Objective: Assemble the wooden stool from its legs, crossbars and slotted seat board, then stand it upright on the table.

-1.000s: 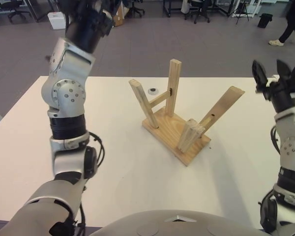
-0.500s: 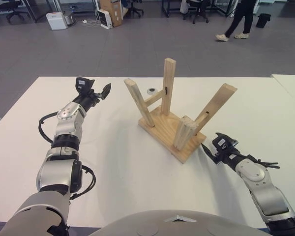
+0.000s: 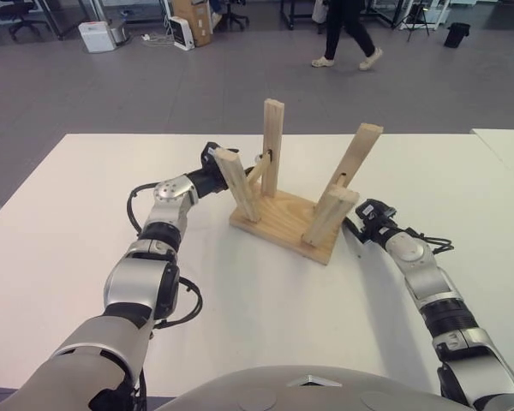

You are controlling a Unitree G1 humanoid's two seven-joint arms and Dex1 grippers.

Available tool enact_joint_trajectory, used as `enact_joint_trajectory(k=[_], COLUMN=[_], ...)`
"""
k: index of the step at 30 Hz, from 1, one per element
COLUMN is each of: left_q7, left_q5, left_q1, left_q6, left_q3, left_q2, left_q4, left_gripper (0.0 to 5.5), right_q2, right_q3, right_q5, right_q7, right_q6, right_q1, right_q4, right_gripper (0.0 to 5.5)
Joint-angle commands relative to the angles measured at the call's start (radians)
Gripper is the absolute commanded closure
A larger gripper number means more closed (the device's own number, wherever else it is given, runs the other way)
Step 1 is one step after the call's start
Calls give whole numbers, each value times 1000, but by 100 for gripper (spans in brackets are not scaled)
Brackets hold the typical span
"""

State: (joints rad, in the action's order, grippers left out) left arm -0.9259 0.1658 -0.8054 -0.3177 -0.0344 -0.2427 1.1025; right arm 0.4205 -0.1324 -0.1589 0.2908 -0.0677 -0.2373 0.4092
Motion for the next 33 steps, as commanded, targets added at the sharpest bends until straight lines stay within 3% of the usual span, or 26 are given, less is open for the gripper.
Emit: enact_joint_trajectory(k=[1, 7, 14, 21, 33], left_q7=[-124, -110, -64, -64, -29], left_q5=[28, 35, 42, -48, -40], left_q1=[102, 308, 345, 514, 717], left_q6=[32, 107, 162, 208, 282], left_q3=[18, -11, -44, 33, 69], left_q2=[-2, -96, -149, -228, -222], left_q4=[-143, -309, -387, -445, -667], left_gripper=[139, 139, 139, 139, 139], right_q2=[-52, -57, -34, 18, 81], right_q3=[-25, -20, 34, 50, 26], right_q5=[0, -4, 32, 44, 111], right_q7=[10, 9, 25, 79, 221], right_q6=[38, 82, 62, 27, -62], right_q1=[-16, 4, 62, 262, 461], right_q4=[62, 66, -38, -225, -501], right_gripper=[168, 168, 168, 168, 168])
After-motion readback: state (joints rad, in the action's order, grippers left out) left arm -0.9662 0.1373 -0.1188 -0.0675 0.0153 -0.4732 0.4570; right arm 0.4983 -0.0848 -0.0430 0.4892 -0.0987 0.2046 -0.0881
